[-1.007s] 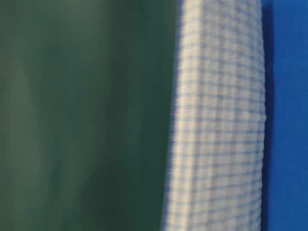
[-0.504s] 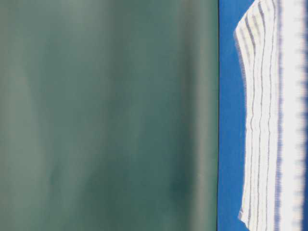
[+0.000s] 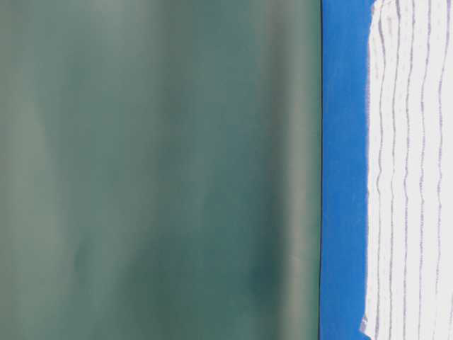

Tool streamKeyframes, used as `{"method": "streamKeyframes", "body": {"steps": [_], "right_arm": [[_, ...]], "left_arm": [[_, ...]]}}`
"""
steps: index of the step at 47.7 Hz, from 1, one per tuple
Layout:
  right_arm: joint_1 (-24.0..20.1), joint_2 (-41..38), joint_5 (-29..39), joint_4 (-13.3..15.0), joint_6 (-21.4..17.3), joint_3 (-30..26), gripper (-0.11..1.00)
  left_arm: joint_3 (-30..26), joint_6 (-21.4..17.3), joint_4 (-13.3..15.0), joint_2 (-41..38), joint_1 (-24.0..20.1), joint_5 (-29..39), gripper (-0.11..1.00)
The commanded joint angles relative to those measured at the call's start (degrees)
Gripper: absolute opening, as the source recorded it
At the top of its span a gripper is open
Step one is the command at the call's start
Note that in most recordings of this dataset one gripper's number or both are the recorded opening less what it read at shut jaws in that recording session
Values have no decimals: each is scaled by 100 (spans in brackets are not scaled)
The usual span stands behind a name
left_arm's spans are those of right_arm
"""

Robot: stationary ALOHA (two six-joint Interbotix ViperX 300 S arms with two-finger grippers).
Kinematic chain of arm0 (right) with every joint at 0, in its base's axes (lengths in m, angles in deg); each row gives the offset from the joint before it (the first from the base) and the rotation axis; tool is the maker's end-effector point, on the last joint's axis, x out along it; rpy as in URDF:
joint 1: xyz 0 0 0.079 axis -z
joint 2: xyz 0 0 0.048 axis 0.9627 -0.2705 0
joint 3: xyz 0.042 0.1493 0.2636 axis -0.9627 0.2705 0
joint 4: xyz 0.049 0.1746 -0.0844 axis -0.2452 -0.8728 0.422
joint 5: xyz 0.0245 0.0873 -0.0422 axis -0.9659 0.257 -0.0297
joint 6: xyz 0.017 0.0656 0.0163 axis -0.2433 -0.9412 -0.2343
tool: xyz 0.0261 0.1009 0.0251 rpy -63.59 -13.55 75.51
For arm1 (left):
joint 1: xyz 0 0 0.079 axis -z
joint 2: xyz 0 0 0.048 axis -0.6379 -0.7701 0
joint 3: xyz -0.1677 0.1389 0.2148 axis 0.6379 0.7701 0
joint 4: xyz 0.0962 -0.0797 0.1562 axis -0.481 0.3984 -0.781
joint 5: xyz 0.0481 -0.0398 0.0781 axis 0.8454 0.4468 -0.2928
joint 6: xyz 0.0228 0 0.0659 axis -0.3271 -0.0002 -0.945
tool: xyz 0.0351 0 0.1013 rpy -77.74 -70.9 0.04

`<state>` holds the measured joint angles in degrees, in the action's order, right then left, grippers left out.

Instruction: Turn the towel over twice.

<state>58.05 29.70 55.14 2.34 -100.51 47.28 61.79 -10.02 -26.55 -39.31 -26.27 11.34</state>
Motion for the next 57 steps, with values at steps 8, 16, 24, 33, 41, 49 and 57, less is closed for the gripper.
{"method": "streamKeyframes", "body": {"steps": [8,16,24,33,41,49,57], "right_arm": [[35,44,-18,18,18,-123,6],[35,53,-26,26,44,-132,6],[35,79,9,141,88,-281,31],[53,457,97,905,88,-536,64],[264,1046,281,1591,88,-633,59],[747,1723,272,2268,88,-527,58],[1204,2391,202,2751,88,-316,58]], "left_arm": [[-105,-18,18,9,26,-18,4],[-114,-18,9,9,18,-18,4],[-229,-18,9,105,26,-18,8],[-439,-114,9,527,9,237,50],[-527,-185,9,1169,-193,554,73],[-422,-510,9,1898,-712,554,67],[-255,-791,9,2672,-1292,554,67]]}}
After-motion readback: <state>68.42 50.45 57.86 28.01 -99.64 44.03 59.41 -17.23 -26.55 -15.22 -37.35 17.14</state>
